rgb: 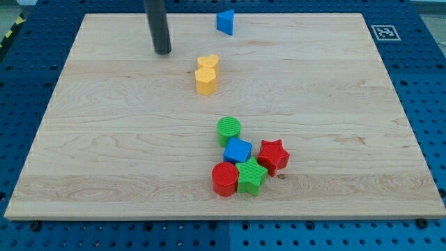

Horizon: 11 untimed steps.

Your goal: Push the yellow heart from yellow hexagon

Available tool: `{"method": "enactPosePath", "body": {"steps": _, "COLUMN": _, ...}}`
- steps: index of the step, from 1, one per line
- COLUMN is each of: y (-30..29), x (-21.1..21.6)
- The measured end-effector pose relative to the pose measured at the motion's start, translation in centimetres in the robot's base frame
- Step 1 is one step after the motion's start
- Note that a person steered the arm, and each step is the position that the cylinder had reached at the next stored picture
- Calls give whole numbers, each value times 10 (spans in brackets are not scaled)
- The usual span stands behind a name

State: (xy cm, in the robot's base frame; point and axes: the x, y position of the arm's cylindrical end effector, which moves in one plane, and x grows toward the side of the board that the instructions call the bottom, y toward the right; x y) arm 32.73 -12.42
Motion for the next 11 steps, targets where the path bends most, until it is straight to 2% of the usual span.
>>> {"method": "enactPosePath", "body": {"steps": 1, "y": 11, "x": 47}}
{"method": "enactPosePath", "body": {"steps": 2, "y": 41, "x": 67}}
{"method": "enactPosePath", "body": {"steps": 5, "y": 89, "x": 41}}
{"method": "enactPosePath", "body": {"steps": 6, "y": 89, "x": 20}}
{"method": "enactPosePath", "body": {"steps": 11, "y": 106, "x": -19}}
